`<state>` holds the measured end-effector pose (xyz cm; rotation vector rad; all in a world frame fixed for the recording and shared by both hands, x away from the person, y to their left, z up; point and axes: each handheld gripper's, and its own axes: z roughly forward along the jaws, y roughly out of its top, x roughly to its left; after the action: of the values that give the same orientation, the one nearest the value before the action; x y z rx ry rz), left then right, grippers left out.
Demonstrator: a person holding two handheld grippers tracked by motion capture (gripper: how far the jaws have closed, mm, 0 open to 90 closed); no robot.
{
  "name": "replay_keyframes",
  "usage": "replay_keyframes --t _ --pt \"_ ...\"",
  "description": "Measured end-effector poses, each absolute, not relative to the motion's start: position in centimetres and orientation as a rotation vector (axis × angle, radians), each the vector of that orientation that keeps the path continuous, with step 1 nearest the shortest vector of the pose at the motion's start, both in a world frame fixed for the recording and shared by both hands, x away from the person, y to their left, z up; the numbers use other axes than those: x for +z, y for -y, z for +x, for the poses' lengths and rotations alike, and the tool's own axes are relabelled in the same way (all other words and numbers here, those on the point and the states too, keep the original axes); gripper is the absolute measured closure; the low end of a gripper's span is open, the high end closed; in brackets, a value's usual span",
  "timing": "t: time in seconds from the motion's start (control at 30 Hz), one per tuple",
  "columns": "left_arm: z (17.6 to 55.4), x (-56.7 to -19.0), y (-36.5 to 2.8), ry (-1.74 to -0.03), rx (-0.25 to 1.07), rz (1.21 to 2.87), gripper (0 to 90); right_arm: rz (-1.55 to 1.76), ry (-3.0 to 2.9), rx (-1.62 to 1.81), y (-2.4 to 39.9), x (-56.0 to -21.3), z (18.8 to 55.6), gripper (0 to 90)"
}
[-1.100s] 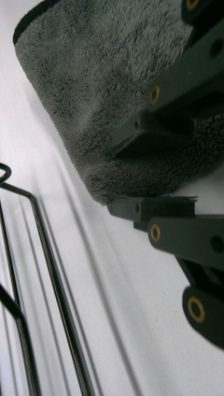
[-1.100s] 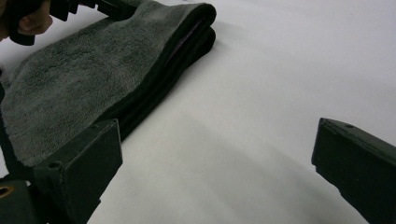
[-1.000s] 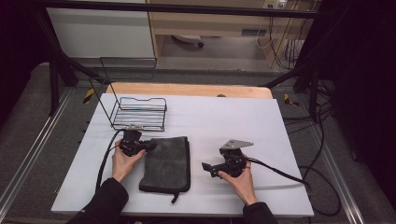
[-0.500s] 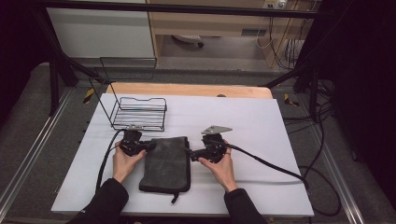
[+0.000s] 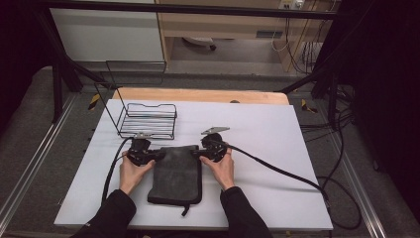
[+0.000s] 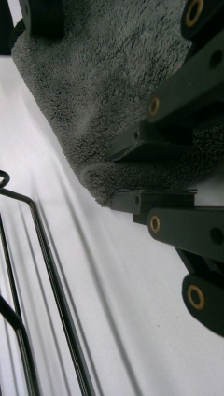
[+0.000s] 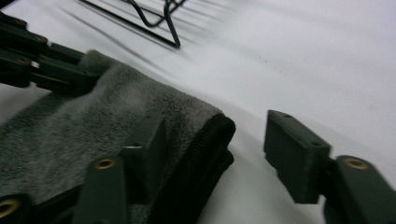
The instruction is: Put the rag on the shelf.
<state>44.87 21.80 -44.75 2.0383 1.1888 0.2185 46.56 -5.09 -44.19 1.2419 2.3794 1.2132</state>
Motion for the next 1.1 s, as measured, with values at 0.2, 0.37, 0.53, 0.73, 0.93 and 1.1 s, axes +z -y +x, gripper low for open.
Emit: replay_keyframes --t 0.2,0.37,0.53,0.73,0.93,1.1 --pt "44.88 -44.78 -21.81 -1.179 0.225 2.042 74.1 1.269 -2.433 1.192 4.98 -44.75 46.75 57.2" --pt "44.85 -44.8 -21.79 -1.17 0.233 2.044 73.8 1.326 -2.464 1.188 4.95 -44.83 46.78 61.8" --pt "44.88 -44.83 -21.85 -1.165 0.227 2.042 73.8 1.37 -2.476 1.195 4.95 -44.86 46.84 66.3" --pt "44.86 -44.87 -21.88 -1.167 0.227 2.035 73.9 1.411 -2.492 1.207 4.97 -44.8 46.93 73.5" --pt "44.96 -44.93 -22.17 -1.165 0.2 2.02 75.0 1.444 -2.494 1.216 5.02 -44.65 47.04 78.2" --pt "44.95 -44.86 -22.3 -1.171 0.185 2.006 78.4 1.433 -2.485 1.224 5.06 -44.45 46.9 79.7"
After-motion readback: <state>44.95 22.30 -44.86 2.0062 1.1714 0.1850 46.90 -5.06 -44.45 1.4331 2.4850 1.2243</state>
